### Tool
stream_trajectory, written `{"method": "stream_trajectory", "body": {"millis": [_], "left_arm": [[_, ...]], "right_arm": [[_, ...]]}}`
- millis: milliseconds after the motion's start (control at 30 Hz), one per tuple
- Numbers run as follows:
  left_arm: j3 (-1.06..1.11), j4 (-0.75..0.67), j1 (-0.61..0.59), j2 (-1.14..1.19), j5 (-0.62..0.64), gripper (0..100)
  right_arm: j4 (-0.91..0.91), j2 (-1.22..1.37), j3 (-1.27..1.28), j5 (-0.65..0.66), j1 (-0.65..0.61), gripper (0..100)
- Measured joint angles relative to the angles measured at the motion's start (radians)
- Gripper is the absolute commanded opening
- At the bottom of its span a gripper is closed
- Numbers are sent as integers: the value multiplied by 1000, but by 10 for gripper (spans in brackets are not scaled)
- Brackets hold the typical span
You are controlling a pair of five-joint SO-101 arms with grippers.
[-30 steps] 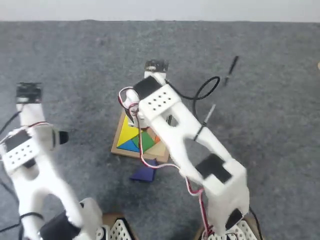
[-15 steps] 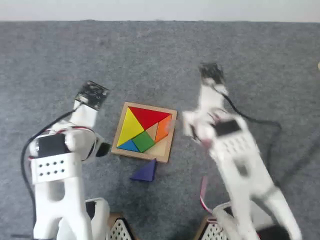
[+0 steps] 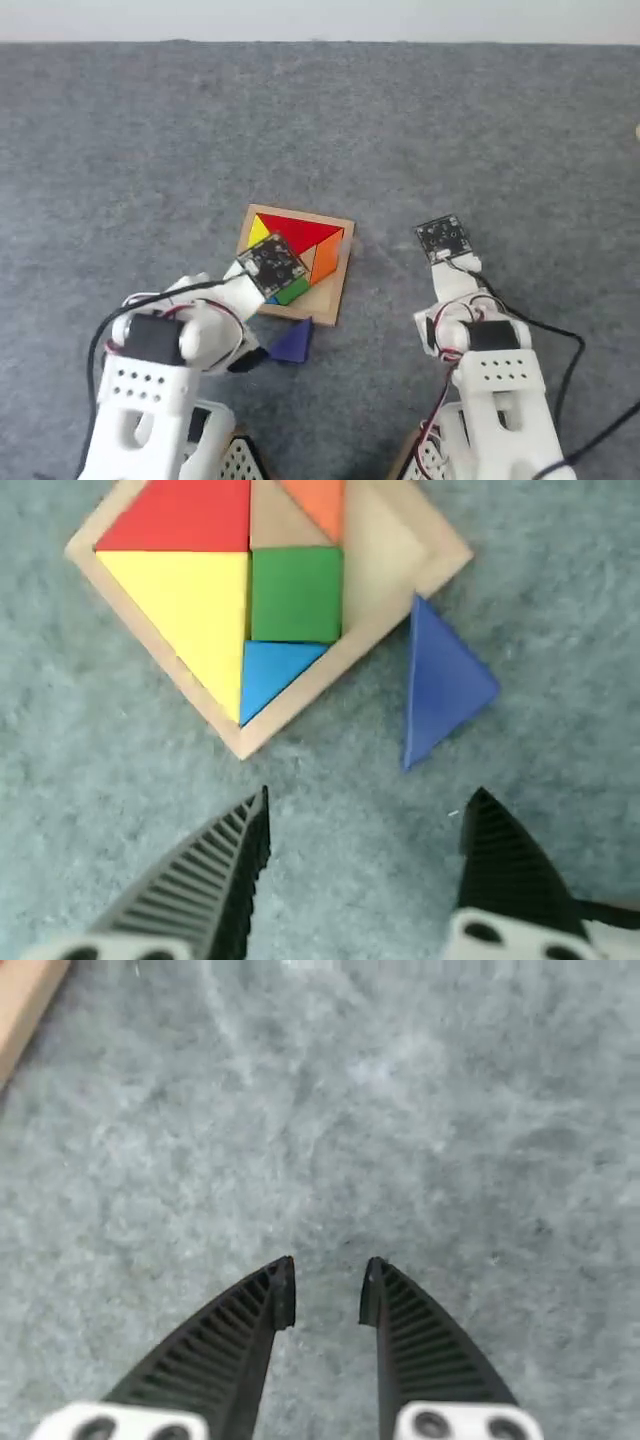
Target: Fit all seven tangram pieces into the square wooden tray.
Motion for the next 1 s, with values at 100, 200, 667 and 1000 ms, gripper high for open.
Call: {"method": "stream_trajectory", "body": {"millis": [100, 200, 667, 1000], "left_arm": [[43, -32, 68, -5, 3, 301], [104, -83, 138, -6, 25, 301], [92, -132, 183, 127, 160, 329], [23, -374, 272, 588, 273, 327]], "right_arm": [[-3, 0, 8, 5, -6, 110], [-3, 0, 8, 6, -6, 109], [-29, 0, 26, 8, 2, 109], [-57, 0, 34, 8, 14, 108]]}}
